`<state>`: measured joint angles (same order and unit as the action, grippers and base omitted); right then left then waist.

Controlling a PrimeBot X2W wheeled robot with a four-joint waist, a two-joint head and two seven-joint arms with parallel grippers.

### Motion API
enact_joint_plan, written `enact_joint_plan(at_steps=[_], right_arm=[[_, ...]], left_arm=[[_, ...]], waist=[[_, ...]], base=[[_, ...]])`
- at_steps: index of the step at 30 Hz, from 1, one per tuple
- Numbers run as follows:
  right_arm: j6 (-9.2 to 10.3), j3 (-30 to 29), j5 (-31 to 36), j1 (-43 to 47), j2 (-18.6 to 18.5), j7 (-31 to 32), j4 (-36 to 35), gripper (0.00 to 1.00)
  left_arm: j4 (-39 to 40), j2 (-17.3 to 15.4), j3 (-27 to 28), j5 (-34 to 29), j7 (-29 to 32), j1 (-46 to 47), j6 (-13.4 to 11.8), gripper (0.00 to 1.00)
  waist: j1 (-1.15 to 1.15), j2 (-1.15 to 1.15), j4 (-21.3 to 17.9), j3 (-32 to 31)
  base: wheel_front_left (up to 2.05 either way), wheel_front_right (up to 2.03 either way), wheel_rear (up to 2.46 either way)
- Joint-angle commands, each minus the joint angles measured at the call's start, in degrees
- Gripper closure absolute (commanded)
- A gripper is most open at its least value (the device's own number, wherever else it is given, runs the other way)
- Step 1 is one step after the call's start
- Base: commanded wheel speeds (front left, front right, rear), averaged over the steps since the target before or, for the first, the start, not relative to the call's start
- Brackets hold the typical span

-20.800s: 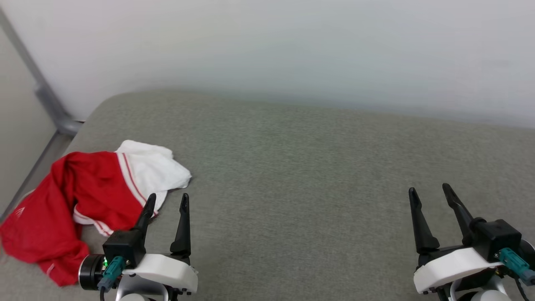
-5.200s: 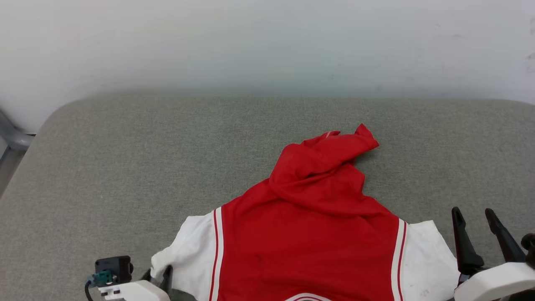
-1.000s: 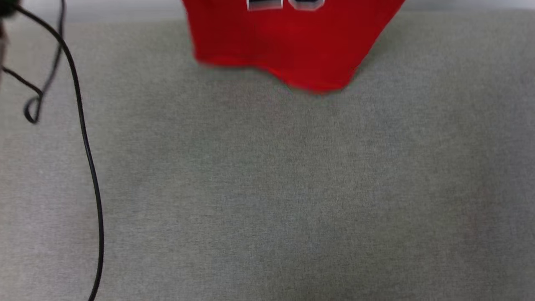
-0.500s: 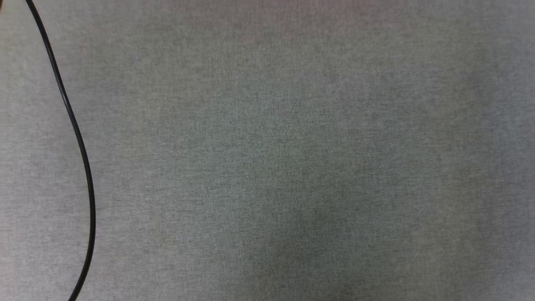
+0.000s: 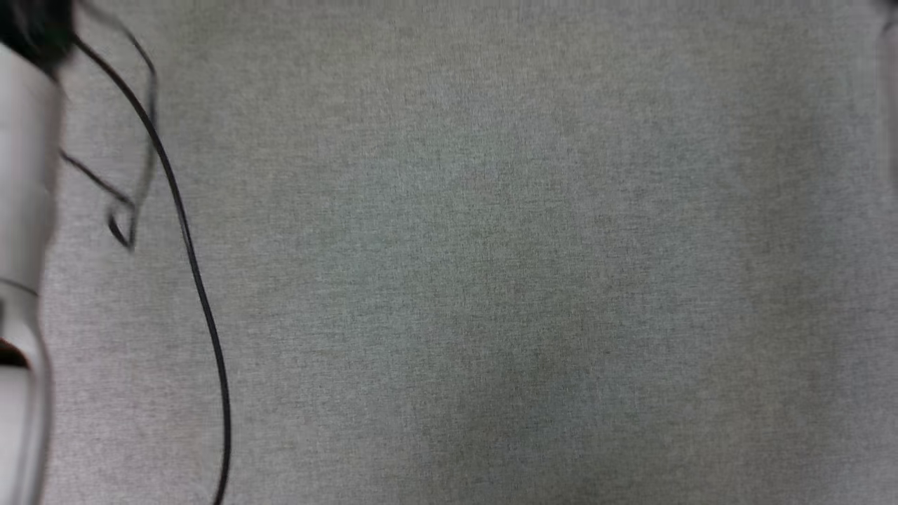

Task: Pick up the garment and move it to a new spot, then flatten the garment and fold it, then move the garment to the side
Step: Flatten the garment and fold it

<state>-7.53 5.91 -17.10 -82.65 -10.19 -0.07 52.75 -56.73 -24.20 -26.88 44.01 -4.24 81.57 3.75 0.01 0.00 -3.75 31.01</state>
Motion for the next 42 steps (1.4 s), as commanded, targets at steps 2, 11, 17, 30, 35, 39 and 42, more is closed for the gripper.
enact_joint_plan(at_steps=[2,11,17,30,35,39,42], right_arm=[[0.08,1.6,-2.8,6.4,0.4,-1.2,3.0,1.00],[0.08,5.8,-10.8,23.6,-2.0,-3.2,5.0,1.00],[0.08,8.6,-16.1,36.2,-4.8,-4.1,1.4,1.00],[0.11,5.8,-18.5,61.2,-9.7,0.2,-13.4,1.00],[0.12,0.0,-16.1,72.3,-8.6,4.8,-22.6,1.00],[0.12,-5.7,-12.7,81.6,-5.8,10.0,-31.5,1.00],[0.11,-10.3,-10.2,88.3,-2.4,14.4,-38.6,1.00]], left_arm=[[-2.9,1.4,0.9,2.5,-1.1,-5.9,1.7,1.00],[-5.6,3.4,1.8,7.5,-5.4,-22.6,3.6,1.00],[-2.8,1.7,2.0,9.5,-8.8,-34.4,3.7,1.00],[15.4,-3.9,2.7,10.0,-9.6,-57.1,-2.0,1.00],[28.6,-6.8,3.9,11.2,-7.5,-67.0,-8.4,1.00],[39.5,-9.2,4.6,11.7,-5.7,-75.2,-14.3,1.00],[46.8,-10.7,5.1,12.3,-4.3,-81.3,-18.5,1.00]], waist=[[-0.01,0.00,0.2,-2.8],[-0.01,0.00,0.5,-10.6],[-0.01,0.00,0.8,-16.9],[-0.01,0.00,1.7,-27.4],[-0.01,0.00,2.2,-29.4],[-0.01,0.00,2.6,-30.8],[-0.01,0.00,3.0,-31.8]], base=[[0.00,0.00,0.00],[0.00,0.00,0.00],[0.00,0.00,0.00],[0.00,0.00,0.00],[0.00,0.00,0.00],[0.00,0.00,0.00],[0.00,0.00,0.00]])
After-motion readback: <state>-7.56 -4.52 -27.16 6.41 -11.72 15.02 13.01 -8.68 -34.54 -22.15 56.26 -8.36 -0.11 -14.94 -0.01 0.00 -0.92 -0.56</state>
